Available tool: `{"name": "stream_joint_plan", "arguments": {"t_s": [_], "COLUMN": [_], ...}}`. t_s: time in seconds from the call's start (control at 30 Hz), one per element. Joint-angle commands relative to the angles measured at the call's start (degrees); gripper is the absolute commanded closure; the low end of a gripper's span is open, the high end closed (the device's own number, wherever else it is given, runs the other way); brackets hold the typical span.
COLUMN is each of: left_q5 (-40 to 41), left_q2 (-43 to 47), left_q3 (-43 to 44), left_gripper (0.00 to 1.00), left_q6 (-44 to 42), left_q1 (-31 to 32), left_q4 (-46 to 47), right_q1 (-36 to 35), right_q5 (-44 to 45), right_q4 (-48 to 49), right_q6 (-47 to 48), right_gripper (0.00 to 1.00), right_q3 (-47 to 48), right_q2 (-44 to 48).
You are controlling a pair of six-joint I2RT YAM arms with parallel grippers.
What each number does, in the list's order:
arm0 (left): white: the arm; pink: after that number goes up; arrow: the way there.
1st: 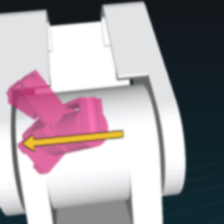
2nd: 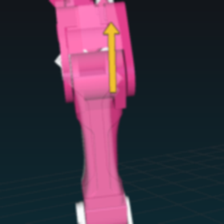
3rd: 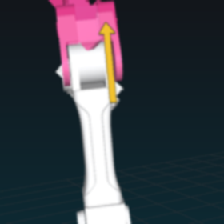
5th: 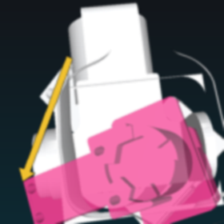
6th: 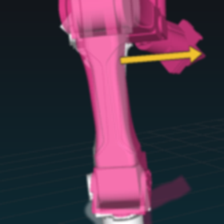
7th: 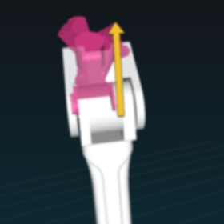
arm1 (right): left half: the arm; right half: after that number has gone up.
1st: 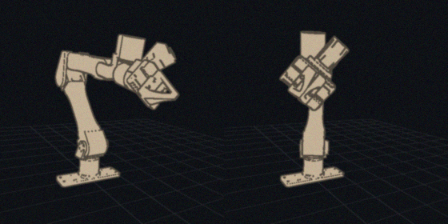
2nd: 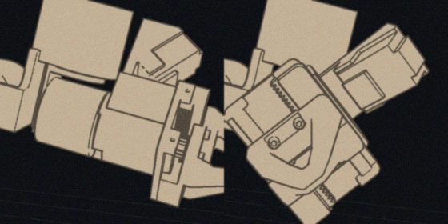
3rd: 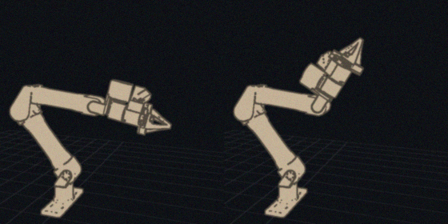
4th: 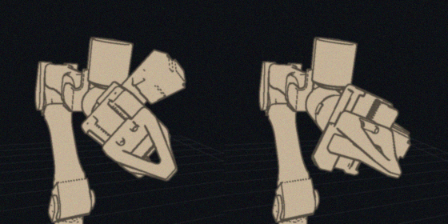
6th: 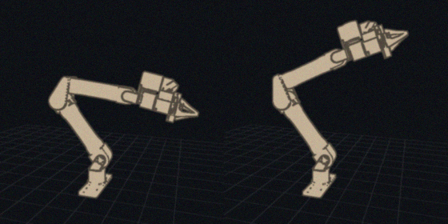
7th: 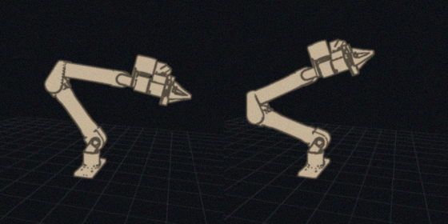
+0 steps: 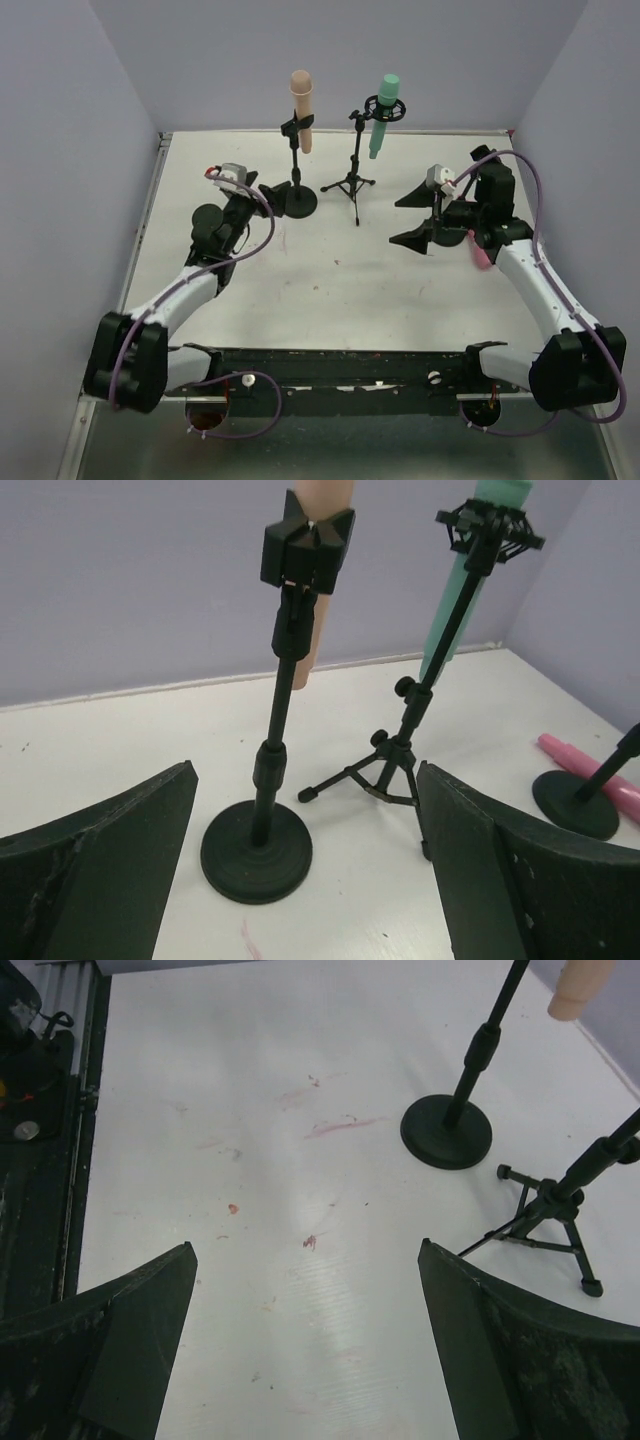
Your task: Attach the microphones to the stand
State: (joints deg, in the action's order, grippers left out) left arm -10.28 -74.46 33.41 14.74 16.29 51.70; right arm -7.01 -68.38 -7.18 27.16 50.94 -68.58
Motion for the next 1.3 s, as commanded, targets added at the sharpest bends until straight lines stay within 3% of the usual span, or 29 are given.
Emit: {"name": "stream_joint_plan", "arguments": {"t_s": [0.0,0.1,0.17,0.3,0.37,0.6,0.73,1.0,1.27], "left_q5": [1.8,-4.6,-10.1,-17.3,-16.4,-13.1,-14.1,-14.2,-14.8], "left_q2": [15.6,22.6,25.9,31.6,34.6,41.8,42.6,44.0,43.6], "left_q3": [2.3,8.1,11.0,12.0,10.6,7.3,7.1,7.1,7.0], "left_gripper": [0.02,0.02,0.02,0.02,0.02,0.01,0.01,0.02,0.02], "left_q6": [7.6,6.2,5.7,2.0,-0.8,-2.6,-1.8,-1.8,-1.5], "left_q1": [-1.3,-1.8,-1.7,-1.7,-1.7,-1.7,-1.7,-1.7,-1.7], "left_q4": [-25.6,-43.5,-51.1,-60.7,-63.6,-62.8,-63.0,-63.0,-62.8], "right_q1": [0.5,0.5,0.5,2.0,5.9,17.9,18.5,18.5,18.5], "right_q5": [2.7,6.5,12.9,35.8,41.2,36.7,40.9,41.0,33.8], "right_q4": [-19.5,-35.6,-40.0,-36.8,-33.7,-32.1,-33.2,-39.8,-44.3], "right_q6": [6.6,10.2,5.3,-12.3,-17.4,-20.7,-17.1,-2.8,10.6], "right_gripper": [0.00,0.00,0.00,0.00,0.00,0.00,0.00,0.00,0.00], "right_q3": [11.0,20.8,28.2,34.9,35.0,38.8,40.9,45.6,47.4], "right_q2": [2.0,3.1,3.4,4.3,5.0,2.3,-1.5,-7.8,-12.3]}}
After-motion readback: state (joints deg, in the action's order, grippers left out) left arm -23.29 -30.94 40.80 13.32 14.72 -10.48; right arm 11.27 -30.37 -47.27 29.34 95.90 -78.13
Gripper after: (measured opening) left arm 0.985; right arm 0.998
